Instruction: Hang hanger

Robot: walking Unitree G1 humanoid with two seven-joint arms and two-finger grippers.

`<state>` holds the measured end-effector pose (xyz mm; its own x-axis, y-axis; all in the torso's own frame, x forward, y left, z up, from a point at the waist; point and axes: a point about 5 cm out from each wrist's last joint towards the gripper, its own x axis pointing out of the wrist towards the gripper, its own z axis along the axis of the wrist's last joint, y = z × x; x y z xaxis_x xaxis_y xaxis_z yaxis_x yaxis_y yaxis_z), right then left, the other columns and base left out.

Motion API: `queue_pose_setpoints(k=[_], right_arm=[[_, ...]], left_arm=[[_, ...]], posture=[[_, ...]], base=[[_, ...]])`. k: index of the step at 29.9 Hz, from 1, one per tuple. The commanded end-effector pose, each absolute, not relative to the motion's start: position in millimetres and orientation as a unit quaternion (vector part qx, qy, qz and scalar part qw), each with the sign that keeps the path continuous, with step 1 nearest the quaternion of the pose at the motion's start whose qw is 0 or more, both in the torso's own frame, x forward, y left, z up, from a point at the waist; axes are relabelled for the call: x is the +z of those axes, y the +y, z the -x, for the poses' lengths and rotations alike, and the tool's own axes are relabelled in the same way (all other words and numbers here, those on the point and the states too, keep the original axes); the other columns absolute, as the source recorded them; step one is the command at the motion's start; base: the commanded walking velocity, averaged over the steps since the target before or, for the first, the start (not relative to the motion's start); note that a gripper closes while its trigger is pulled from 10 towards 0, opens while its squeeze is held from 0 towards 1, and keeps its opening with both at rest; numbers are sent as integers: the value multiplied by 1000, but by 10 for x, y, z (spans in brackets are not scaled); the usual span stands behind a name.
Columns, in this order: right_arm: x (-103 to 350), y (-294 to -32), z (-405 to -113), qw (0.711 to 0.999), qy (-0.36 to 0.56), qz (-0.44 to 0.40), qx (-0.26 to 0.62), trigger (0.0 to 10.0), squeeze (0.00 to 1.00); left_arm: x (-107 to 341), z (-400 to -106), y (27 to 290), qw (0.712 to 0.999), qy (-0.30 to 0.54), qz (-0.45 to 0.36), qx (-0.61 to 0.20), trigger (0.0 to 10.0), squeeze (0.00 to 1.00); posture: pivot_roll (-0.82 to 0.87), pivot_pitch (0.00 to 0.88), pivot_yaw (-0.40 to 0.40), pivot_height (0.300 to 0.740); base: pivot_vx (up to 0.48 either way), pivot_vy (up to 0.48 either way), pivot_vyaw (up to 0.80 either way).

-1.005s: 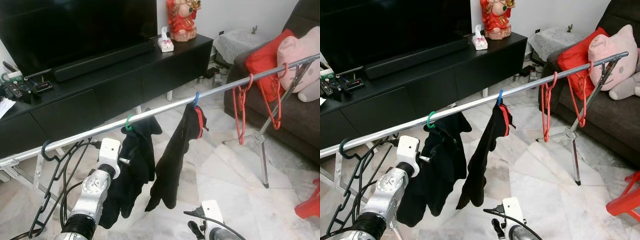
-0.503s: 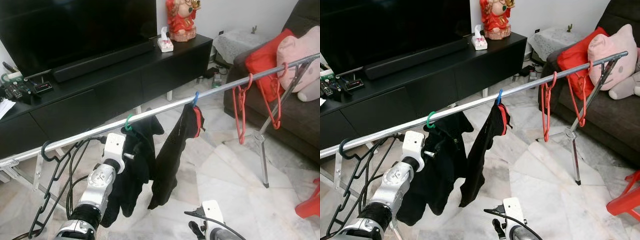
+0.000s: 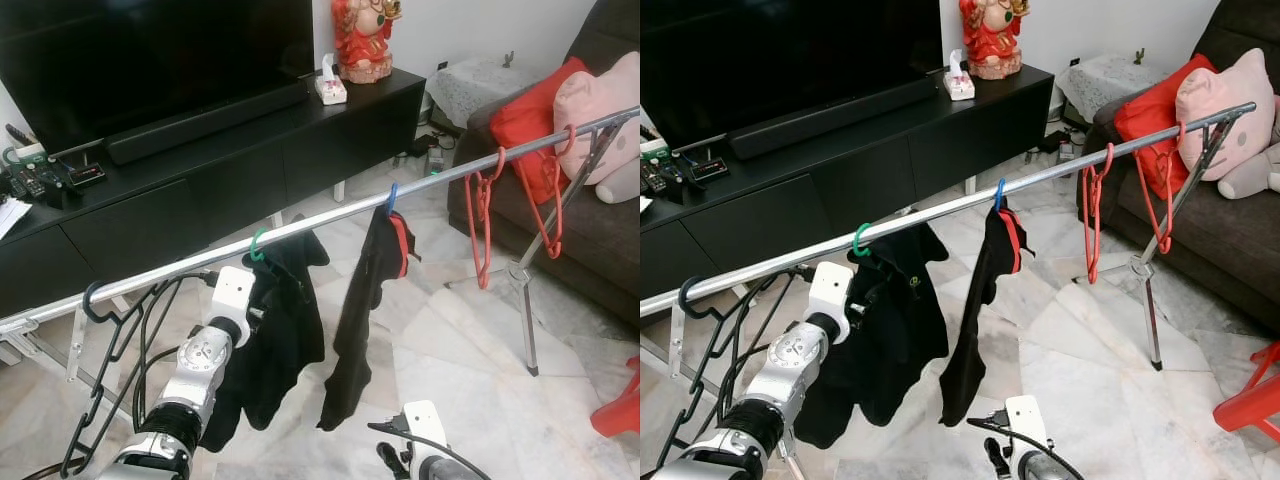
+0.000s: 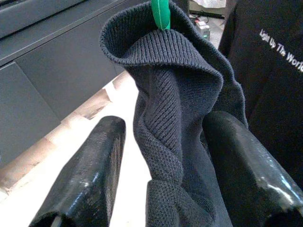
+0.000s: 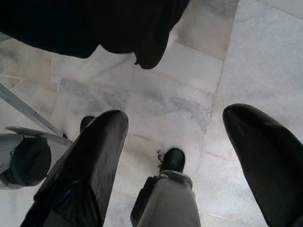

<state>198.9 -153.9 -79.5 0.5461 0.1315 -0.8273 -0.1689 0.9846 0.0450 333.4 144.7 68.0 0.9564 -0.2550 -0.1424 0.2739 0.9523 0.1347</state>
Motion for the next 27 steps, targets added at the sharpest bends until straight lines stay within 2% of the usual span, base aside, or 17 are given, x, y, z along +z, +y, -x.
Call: queue_pose_setpoints(k=[1, 13, 27], right_arm=[[-806, -1525, -1970, 877, 473, 15, 85, 10000, 0], [-816, -1494, -1951, 876, 475, 10, 89, 10000, 0], [-817, -1492, -1949, 875, 475, 12, 93, 10000, 0]], left_arm=[[680, -3346, 1476, 985, 64, -84, -135, 0, 0], [546, -3289, 1477, 975, 109, -105, -164, 0, 0], [551, -3281, 1455, 977, 100, -95, -160, 0, 0]], posture=[[-96, 0, 54, 732], [-84, 0, 64, 732], [-84, 0, 63, 732]], base=[[0, 0, 0], [0, 0, 0], [0, 0, 0]])
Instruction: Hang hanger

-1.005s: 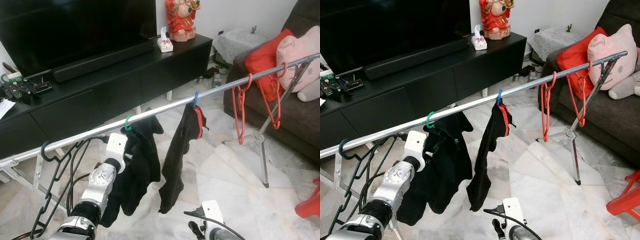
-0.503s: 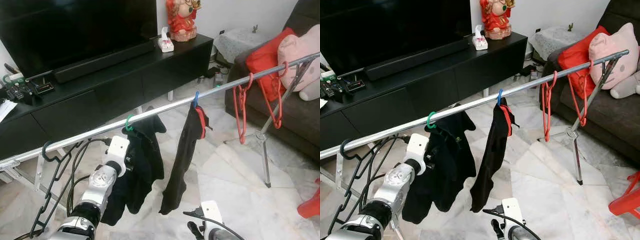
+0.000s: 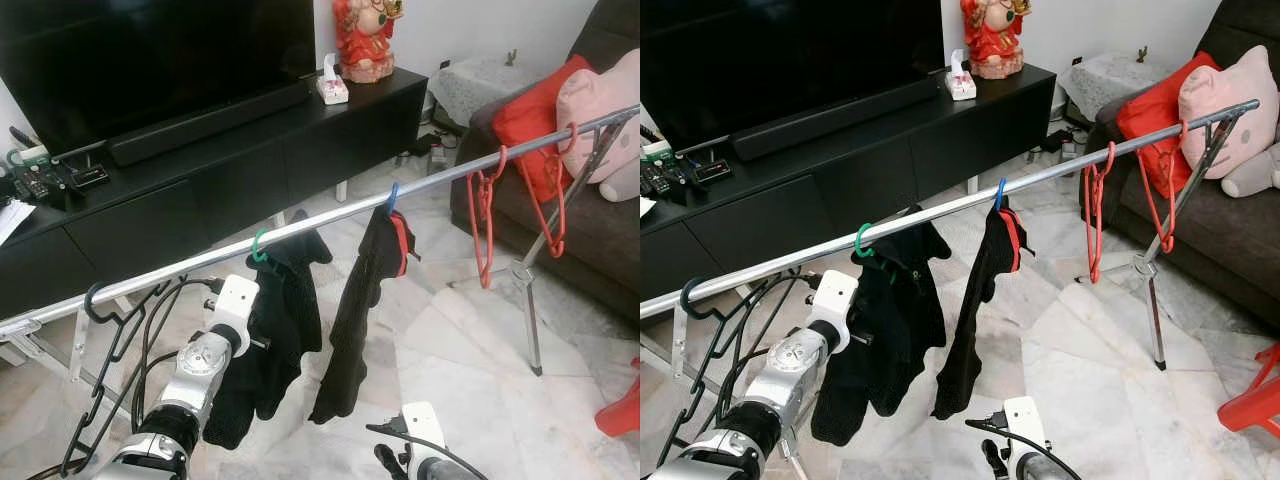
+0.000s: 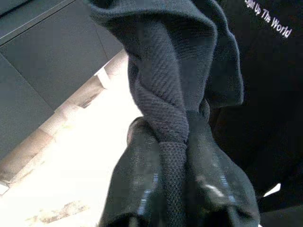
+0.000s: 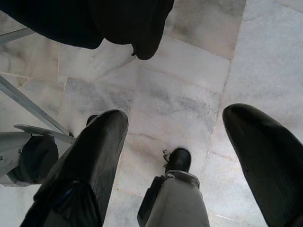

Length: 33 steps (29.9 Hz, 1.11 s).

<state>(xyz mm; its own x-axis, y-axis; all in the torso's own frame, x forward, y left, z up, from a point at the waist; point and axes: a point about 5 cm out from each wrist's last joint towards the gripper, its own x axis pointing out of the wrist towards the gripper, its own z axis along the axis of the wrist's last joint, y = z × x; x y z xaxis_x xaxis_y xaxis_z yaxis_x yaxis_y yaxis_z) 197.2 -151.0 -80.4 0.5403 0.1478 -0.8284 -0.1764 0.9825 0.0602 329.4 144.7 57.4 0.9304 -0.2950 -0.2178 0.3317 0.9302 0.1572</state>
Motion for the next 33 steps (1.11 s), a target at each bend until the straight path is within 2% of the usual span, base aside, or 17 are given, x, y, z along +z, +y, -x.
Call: queue_pose_setpoints(k=[1, 12, 21, 33], right_arm=[[-817, -1492, -1949, 875, 475, 12, 93, 10000, 0], [-817, -1491, -1948, 875, 475, 11, 94, 10000, 0], [-818, -1502, -1944, 874, 475, 16, 97, 10000, 0], [-821, -1506, -1939, 876, 474, 12, 90, 10000, 0]], left_arm=[[551, -3281, 1455, 977, 100, -95, -160, 0, 0], [559, -3286, 1495, 977, 101, -99, -158, 0, 0], [703, -3215, 1535, 991, 27, -49, -124, 0, 0], [801, -3105, 1507, 992, -13, -45, -121, 0, 0]], posture=[[-84, 0, 63, 732], [-88, 0, 64, 732], [-87, 0, 56, 732], [-88, 0, 56, 732]], base=[[0, 0, 0], [0, 0, 0], [0, 0, 0], [0, 0, 0]])
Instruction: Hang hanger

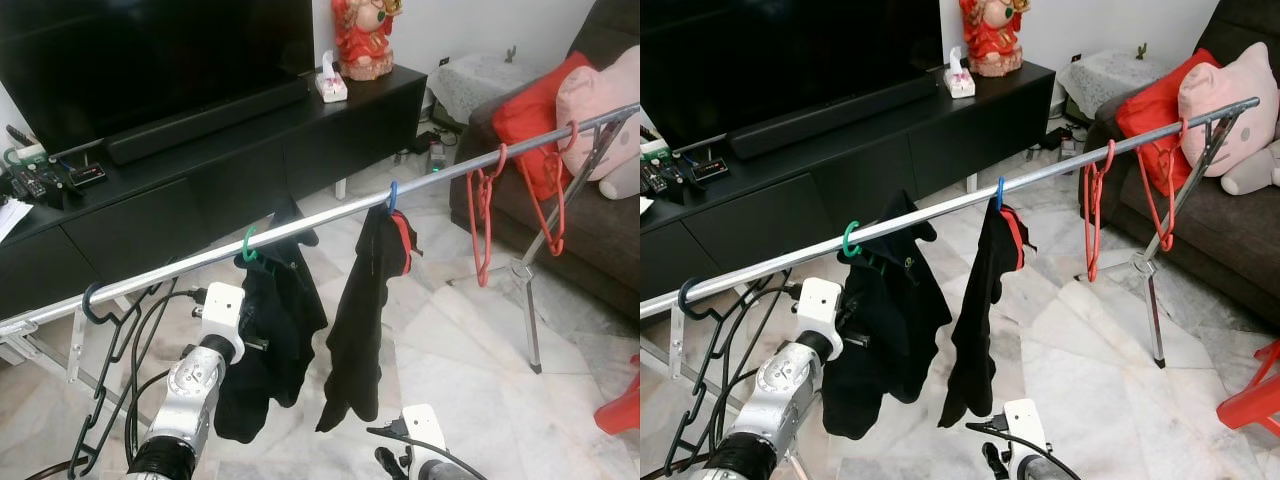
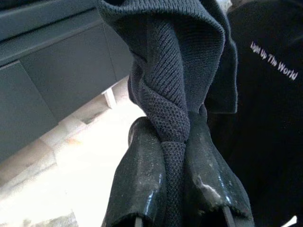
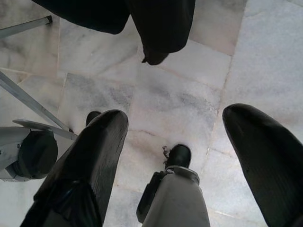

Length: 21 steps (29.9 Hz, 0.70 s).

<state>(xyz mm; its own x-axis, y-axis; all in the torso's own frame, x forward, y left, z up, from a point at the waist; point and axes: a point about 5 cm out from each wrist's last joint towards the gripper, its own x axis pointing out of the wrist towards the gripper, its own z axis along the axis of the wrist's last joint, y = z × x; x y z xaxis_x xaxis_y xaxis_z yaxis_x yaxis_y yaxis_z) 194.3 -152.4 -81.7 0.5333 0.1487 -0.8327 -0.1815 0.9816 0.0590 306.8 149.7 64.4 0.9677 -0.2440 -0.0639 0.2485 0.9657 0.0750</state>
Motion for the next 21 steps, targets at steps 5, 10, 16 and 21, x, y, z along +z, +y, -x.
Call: queue_pose_setpoints(k=[5, 10, 16, 21], right_arm=[[-824, -1512, -1935, 877, 474, 10, 81, 10000, 0], [-821, -1512, -1939, 877, 474, 11, 83, 10000, 0], [-818, -1514, -1947, 877, 473, 10, 82, 10000, 0], [-816, -1520, -1951, 878, 473, 10, 78, 10000, 0]], left_arm=[[811, -2987, 1536, 991, -18, -49, -121, 941, 0], [746, -2891, 1603, 992, -5, -53, -113, 10000, 0], [706, -2790, 1641, 992, 8, -56, -110, 10000, 0], [614, -2676, 1642, 991, 27, -65, -111, 10000, 0]], posture=[[-85, 0, 59, 732], [-81, 0, 57, 732], [-76, 0, 54, 732], [-72, 0, 55, 732]], base=[[0, 0, 0], [0, 0, 0], [0, 0, 0], [0, 0, 0]])
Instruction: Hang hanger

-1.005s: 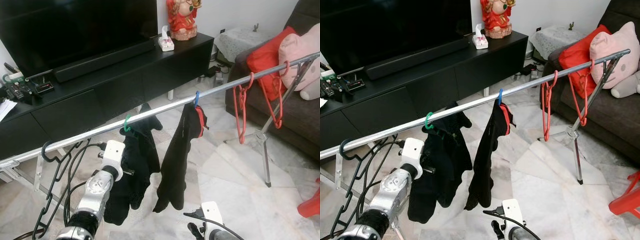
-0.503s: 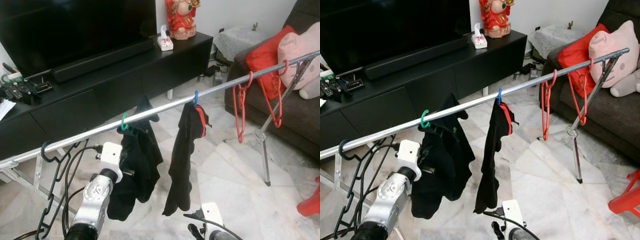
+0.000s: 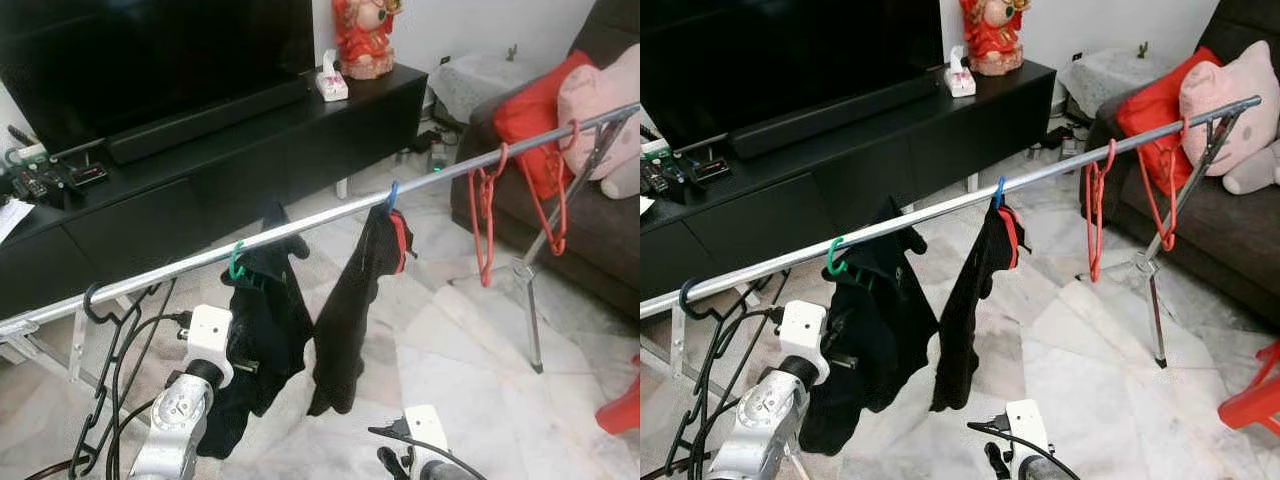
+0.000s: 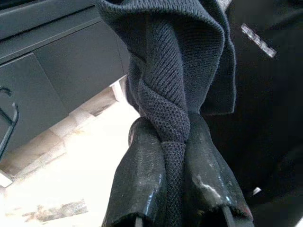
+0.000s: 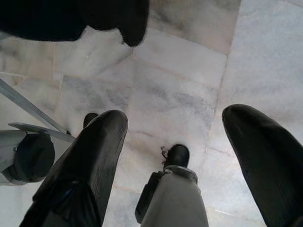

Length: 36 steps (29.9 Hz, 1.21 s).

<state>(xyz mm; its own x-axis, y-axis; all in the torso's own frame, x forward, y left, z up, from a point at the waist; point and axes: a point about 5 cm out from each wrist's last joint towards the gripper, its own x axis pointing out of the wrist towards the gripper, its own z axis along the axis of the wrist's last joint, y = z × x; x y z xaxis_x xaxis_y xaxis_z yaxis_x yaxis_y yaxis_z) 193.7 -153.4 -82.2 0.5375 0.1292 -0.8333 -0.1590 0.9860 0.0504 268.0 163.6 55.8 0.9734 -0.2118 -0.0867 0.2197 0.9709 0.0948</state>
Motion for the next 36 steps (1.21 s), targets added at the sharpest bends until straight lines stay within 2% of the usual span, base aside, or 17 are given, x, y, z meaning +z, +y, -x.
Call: queue_pose_setpoints(k=[1, 10, 22, 36], right_arm=[[-816, -1521, -1951, 878, 472, 9, 77, 10000, 0], [-814, -1533, -1955, 878, 472, 13, 76, 10000, 0], [-801, -1535, -1979, 882, 464, 31, 76, 10000, 0], [-801, -1532, -1979, 882, 464, 33, 76, 10000, 0]], left_arm=[[585, -2647, 1651, 992, 33, -65, -107, 10000, 0], [469, -2389, 1745, 992, 63, -63, -90, 10000, 0], [487, -2373, 1693, 992, 68, -58, -91, 10000, 0], [510, -2393, 1695, 992, 69, -60, -91, 10000, 0]], posture=[[-72, 0, 55, 732], [-74, 0, 52, 732], [-68, 0, 54, 732], [-68, 0, 54, 732]], base=[[0, 0, 0], [0, 0, 0], [0, 0, 0], [0, 0, 789]])
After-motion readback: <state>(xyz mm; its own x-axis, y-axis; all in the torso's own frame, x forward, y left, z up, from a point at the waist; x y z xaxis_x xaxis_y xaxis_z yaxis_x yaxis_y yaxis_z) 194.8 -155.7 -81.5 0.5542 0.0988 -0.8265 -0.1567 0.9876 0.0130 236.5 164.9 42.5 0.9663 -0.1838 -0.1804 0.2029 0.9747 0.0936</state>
